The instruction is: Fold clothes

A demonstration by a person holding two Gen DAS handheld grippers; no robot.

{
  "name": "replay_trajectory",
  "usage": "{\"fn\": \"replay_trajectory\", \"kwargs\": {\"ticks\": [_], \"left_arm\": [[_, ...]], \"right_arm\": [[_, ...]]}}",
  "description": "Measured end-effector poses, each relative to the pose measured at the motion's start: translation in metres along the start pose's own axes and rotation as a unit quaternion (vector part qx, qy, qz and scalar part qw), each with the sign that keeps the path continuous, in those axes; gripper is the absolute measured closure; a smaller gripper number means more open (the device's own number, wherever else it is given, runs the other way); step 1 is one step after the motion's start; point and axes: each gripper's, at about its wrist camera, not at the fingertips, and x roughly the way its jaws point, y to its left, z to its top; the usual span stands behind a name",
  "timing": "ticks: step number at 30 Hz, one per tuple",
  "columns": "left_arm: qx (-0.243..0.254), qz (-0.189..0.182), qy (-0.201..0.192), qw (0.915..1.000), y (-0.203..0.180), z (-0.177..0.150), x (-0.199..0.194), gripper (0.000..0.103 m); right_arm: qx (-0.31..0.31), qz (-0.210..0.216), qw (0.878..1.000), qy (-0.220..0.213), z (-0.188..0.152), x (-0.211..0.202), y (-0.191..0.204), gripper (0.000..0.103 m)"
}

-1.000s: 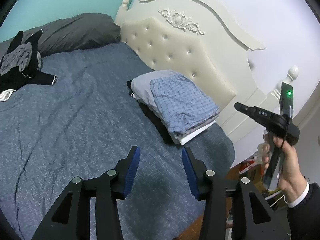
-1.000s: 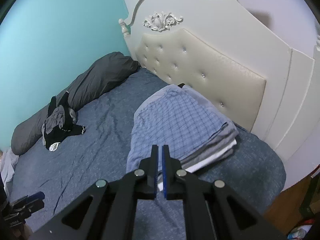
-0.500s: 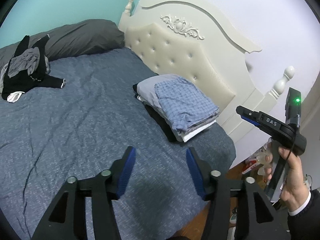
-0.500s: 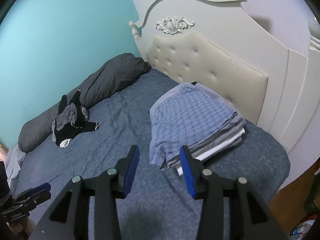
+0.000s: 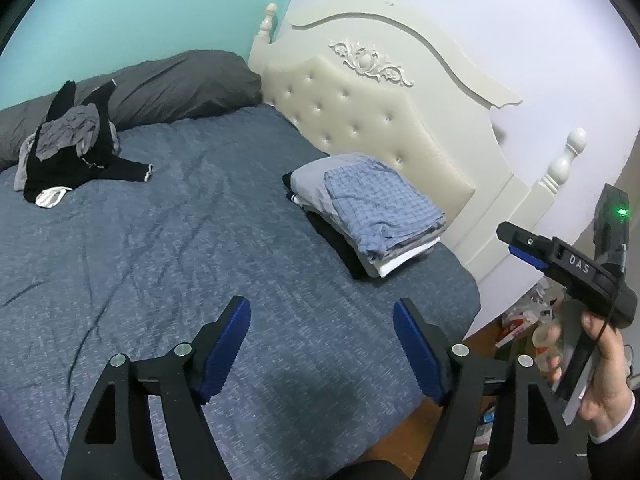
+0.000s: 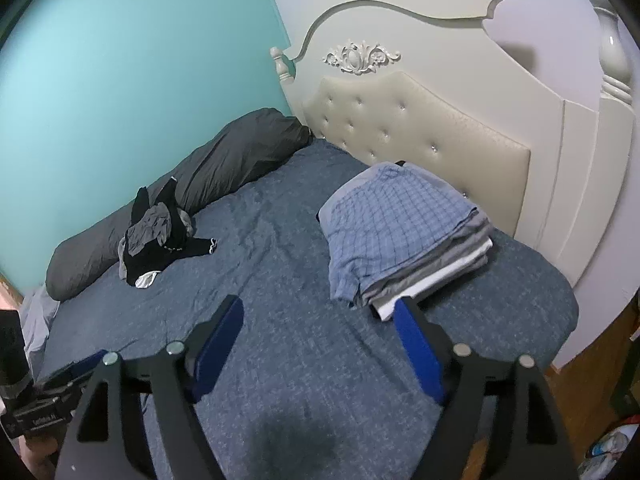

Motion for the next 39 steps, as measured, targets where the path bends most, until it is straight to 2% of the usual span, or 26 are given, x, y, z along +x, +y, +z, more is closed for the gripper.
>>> {"fn": "replay_trajectory", "kwargs": {"ticks": [5, 11, 17, 22, 39], "left_arm": [[0.002, 0.005, -0.007, 1.0000, 0.000, -0.005, -0.013, 0.010], [0.000, 0.017, -0.013, 0.9998, 0.002, -0.010, -0.025, 0.000], [0.005, 0.022, -0.011, 0.9997, 0.004, -0.013, -0.032, 0.000], [0.001, 0.021, -0.009, 0.9997, 0.004, -0.018, -0.038, 0.000], [0.016, 0.034, -0.020, 0.9991, -0.001, -0.029, -0.064, 0.000]], "right_arm": [[-0.006, 0.001, 1.000, 0.003, -0.011, -0.012, 0.010, 0.020], [-0.007, -0.002, 1.000, 0.006, -0.021, -0.023, 0.019, 0.015], [-0.007, -0.003, 1.000, 0.008, -0.031, -0.031, 0.027, 0.005], [-0.011, 0.000, 1.000, -0.001, -0.036, -0.040, 0.034, 0.004], [-0.016, 0.006, 1.000, 0.012, -0.056, -0.061, 0.050, 0.002]]}}
